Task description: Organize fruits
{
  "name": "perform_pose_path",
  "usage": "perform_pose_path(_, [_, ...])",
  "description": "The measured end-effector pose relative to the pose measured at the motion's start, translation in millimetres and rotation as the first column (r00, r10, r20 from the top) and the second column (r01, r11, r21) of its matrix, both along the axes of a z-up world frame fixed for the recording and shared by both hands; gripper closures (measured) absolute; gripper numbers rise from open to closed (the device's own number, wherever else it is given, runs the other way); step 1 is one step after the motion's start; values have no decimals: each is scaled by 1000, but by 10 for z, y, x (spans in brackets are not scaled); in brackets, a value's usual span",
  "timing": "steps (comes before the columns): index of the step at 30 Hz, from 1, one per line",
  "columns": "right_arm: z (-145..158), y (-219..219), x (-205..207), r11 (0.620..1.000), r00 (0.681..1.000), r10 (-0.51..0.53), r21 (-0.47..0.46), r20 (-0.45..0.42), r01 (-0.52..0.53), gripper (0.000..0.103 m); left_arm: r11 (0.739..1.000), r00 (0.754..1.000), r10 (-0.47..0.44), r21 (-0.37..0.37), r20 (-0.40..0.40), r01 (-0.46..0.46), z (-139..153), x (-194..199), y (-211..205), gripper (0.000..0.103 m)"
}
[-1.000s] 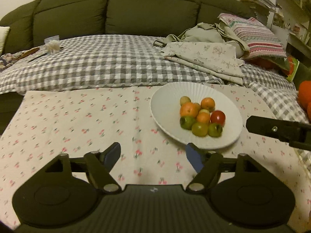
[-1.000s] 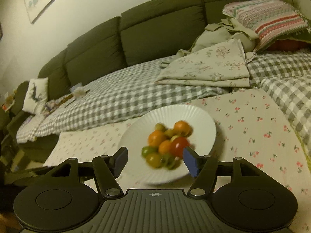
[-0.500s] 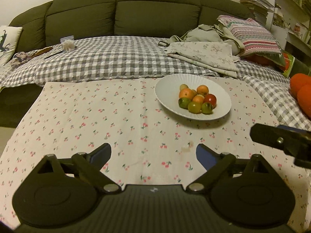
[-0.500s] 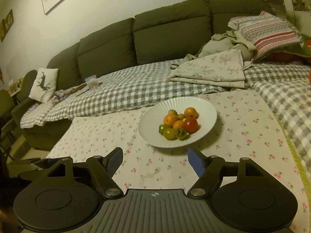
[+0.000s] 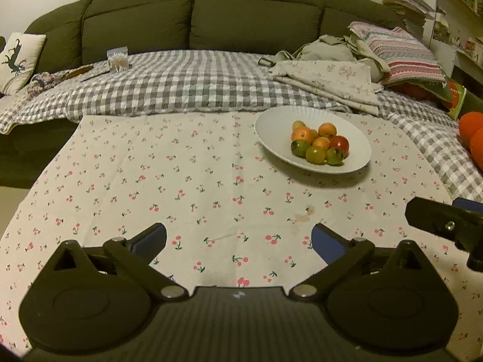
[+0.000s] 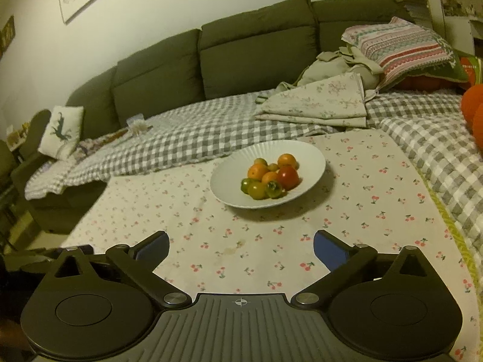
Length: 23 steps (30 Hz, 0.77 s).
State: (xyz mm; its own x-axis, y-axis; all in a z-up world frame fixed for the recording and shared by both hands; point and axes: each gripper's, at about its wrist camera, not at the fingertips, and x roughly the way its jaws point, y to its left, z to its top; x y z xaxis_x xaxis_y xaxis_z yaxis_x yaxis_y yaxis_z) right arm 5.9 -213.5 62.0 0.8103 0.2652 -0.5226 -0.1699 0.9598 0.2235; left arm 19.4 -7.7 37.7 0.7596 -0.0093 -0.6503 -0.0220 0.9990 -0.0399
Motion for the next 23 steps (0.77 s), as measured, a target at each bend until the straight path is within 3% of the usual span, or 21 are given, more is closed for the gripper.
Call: perform_pose_path(23, [-48, 28, 28, 999, 1000, 4, -42, -6, -4, 0, 1000, 999, -27, 6, 27, 27, 16, -11, -48, 1])
